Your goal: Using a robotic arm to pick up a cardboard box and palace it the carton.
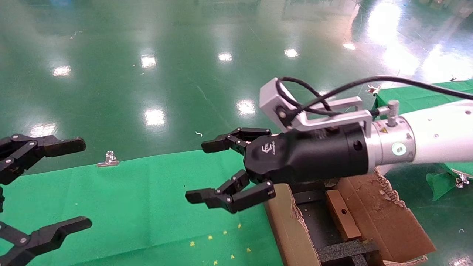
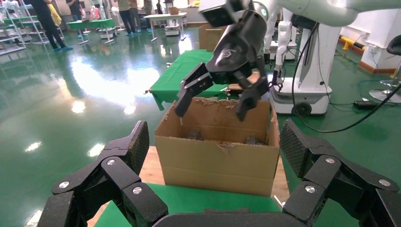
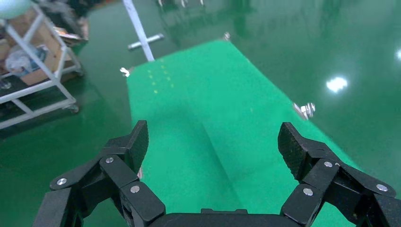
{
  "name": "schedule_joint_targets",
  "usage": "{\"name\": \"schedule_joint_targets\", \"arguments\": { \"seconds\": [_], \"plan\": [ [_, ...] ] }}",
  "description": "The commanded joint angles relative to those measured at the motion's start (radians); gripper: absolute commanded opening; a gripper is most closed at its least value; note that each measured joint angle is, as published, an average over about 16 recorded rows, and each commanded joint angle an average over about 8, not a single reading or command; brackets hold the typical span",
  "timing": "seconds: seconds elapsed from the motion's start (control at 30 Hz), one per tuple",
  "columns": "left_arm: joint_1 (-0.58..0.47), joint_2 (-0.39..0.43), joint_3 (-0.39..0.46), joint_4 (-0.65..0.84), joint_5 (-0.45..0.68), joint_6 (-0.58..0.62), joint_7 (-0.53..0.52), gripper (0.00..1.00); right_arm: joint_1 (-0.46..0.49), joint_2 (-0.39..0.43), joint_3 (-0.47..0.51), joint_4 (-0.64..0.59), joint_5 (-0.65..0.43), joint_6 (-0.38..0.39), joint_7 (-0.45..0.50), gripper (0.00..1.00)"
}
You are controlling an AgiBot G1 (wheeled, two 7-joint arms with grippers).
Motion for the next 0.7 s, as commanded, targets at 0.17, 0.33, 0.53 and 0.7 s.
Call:
{"name": "schedule_joint_targets", "arguments": {
  "seconds": [0.17, 0.33, 0.53, 0.7],
  "plan": [
    [0.000, 0.000, 0.000, 0.000, 0.000, 0.000, 0.000, 1.00, -0.128, -0.013, 0.161, -0.006, 0.045, -0.061, -0.134, 1.00],
    [0.000, 0.000, 0.000, 0.000, 0.000, 0.000, 0.000, 1.00, -0.233, -0.025, 0.294, -0.012, 0.082, -0.112, -0.246, 1.00],
    [0.000, 0.000, 0.000, 0.000, 0.000, 0.000, 0.000, 1.00, -0.346, -0.036, 0.436, -0.017, 0.121, -0.165, -0.361, 1.00],
    [0.000, 0.000, 0.000, 0.000, 0.000, 0.000, 0.000, 1.00, -0.392, -0.042, 0.493, -0.020, 0.138, -0.187, -0.396, 1.00]
  ]
}}
